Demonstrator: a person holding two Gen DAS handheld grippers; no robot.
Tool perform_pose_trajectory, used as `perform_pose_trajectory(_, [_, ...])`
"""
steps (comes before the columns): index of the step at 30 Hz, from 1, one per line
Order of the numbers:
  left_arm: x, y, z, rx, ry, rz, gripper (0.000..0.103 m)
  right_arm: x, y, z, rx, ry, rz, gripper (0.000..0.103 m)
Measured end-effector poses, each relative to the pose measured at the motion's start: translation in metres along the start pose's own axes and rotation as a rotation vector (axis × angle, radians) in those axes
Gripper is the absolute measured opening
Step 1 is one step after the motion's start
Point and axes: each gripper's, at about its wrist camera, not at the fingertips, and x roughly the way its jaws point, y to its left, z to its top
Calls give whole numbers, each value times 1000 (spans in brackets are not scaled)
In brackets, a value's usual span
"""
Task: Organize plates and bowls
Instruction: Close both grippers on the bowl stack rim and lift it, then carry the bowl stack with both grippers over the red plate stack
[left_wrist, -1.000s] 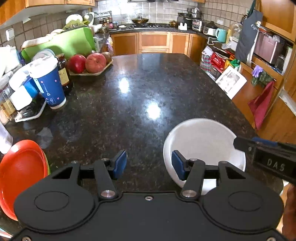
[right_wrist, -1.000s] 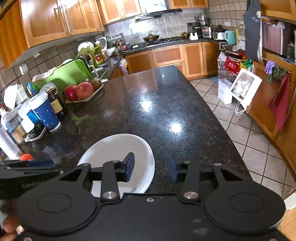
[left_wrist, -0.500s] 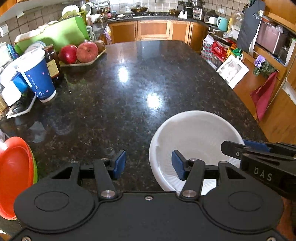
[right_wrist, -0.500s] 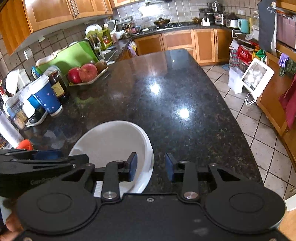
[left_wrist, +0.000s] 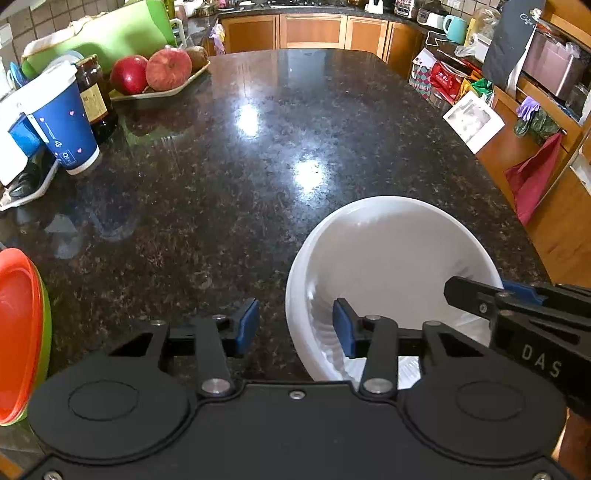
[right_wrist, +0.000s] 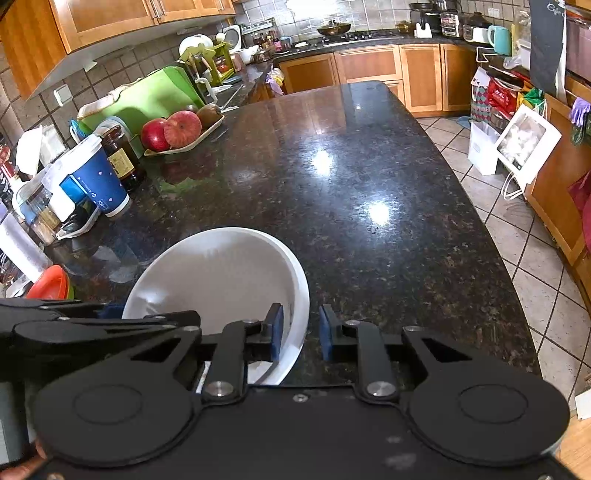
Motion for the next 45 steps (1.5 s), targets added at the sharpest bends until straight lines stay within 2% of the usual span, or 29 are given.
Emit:
perform_pose_trajectory(5, [0, -3, 1, -1, 7, -6, 43, 3, 2, -1, -16, 19, 14, 19])
perform_pose_trajectory(8, [0, -7, 1, 8, 12, -12, 35, 3, 4, -1, -34, 19, 16, 19])
perform_pose_trajectory(26, [-13, -8, -2, -14, -10, 4, 35, -4, 3, -1, -82, 11, 45, 19])
perform_pose_trajectory(38, [-25, 6, -13, -82, -27, 39, 33, -6, 10, -1, -154, 17, 119, 19])
perform_pose_trajectory(45, [-38, 27, -22, -127, -38, 58, 29, -6, 25, 0, -195, 42, 172, 19])
